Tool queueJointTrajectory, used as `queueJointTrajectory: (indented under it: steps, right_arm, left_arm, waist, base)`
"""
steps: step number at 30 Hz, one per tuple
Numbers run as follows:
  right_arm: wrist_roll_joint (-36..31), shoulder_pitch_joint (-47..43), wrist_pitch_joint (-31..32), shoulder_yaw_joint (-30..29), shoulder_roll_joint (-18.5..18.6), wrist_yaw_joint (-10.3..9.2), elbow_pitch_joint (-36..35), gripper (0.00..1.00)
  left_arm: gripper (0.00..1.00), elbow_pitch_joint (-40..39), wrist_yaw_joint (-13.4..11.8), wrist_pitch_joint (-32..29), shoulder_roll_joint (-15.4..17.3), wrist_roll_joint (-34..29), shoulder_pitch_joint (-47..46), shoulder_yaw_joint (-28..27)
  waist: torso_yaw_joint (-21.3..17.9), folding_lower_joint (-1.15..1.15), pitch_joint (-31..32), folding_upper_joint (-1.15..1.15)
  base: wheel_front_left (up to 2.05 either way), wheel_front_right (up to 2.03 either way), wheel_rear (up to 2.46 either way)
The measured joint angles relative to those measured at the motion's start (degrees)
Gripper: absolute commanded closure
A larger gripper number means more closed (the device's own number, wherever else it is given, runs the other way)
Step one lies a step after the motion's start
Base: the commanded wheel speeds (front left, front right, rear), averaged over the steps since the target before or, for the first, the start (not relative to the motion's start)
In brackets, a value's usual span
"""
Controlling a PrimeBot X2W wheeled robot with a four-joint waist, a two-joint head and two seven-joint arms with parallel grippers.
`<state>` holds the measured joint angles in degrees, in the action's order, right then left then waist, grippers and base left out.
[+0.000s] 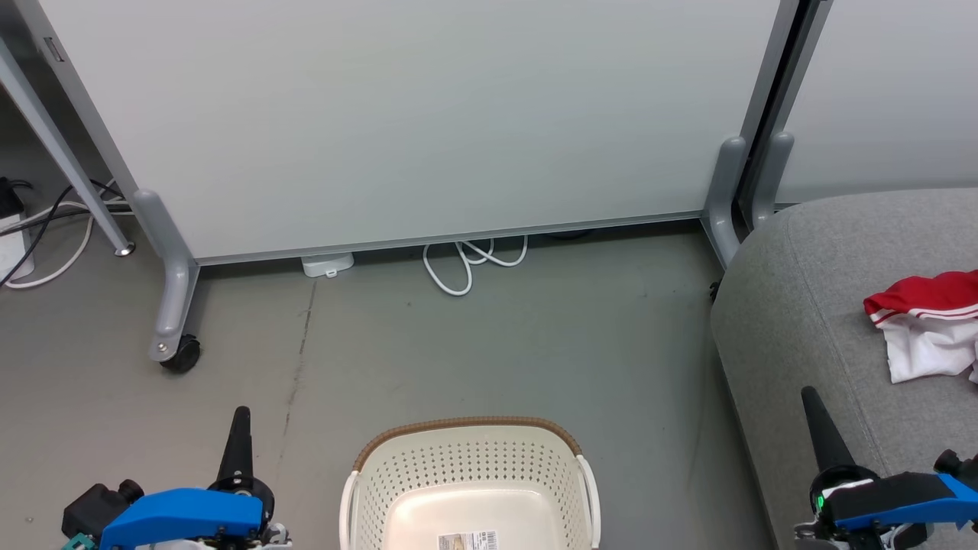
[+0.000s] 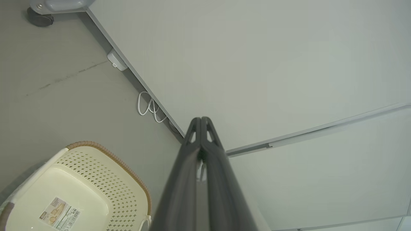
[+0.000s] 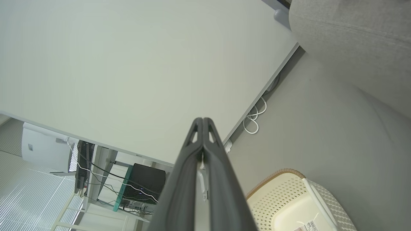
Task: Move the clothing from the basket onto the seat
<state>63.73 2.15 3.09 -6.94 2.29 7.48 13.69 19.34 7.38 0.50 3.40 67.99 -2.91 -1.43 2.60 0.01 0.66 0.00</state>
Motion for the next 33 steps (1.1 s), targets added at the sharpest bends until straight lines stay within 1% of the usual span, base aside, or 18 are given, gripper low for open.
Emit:
queueJointTrajectory:
  steps: [33]
  right_arm:
    - [17.5, 2.3, 2.0, 0.2, 0.2, -0.01, 0.1, 1.00]
  left_arm:
    - [1.00, -3.3, 0.0, -4.4, -0.3, 14.9, -2.0, -3.2]
  waist:
    - [-1.5, -0.01, -0.5, 0.00]
  base:
    - [0.00, 0.00, 0.00]
